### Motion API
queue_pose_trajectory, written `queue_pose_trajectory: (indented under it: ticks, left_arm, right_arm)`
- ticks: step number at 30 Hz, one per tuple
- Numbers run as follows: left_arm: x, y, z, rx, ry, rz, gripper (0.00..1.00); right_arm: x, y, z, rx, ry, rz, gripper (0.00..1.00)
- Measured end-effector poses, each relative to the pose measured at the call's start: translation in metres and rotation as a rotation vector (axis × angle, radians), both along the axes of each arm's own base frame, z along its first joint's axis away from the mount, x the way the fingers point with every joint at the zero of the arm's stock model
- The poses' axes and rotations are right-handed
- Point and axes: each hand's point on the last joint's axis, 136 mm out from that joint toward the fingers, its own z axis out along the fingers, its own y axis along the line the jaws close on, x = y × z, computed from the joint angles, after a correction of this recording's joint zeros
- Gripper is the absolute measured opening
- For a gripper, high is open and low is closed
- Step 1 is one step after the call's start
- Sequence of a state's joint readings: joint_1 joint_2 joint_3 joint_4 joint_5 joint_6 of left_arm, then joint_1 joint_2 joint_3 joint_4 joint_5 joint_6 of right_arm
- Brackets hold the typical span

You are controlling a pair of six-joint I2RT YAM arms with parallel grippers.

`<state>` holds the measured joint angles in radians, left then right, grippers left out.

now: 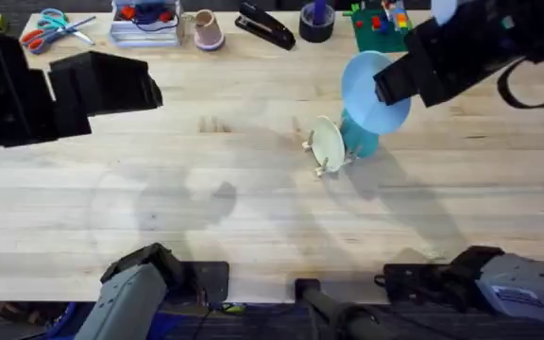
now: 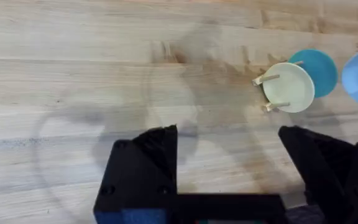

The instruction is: Pick up the plates from the table one by one and place each into a slot on the dish rack.

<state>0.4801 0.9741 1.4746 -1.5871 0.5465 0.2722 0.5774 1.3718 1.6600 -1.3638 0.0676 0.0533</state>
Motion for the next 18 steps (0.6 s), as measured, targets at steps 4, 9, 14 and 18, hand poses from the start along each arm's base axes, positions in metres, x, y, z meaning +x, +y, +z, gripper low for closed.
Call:
queue_pose_trajectory:
  ticks: [4, 9, 14, 18]
  left_arm:
    - [0.0, 0.0, 0.0, 0.0, 0.0, 0.0, 0.994]
    - [0.0, 0.0, 0.0, 0.0, 0.0, 0.0, 0.994]
    - [0.0, 0.0, 0.0, 0.0, 0.0, 0.0, 0.994]
    - [0.0, 0.0, 0.0, 0.0, 0.0, 0.0, 0.994]
  right_arm:
    - [0.001, 0.001, -0.003, 0.004, 0.015, -0.028, 0.029]
    - [0.003, 0.002, -0.006, 0.007, 0.032, -0.058, 0.029]
    - [0.004, -0.009, -0.007, -0.032, 0.023, -0.113, 0.029]
    - [0.007, -0.018, -0.007, -0.071, 0.003, -0.149, 0.029]
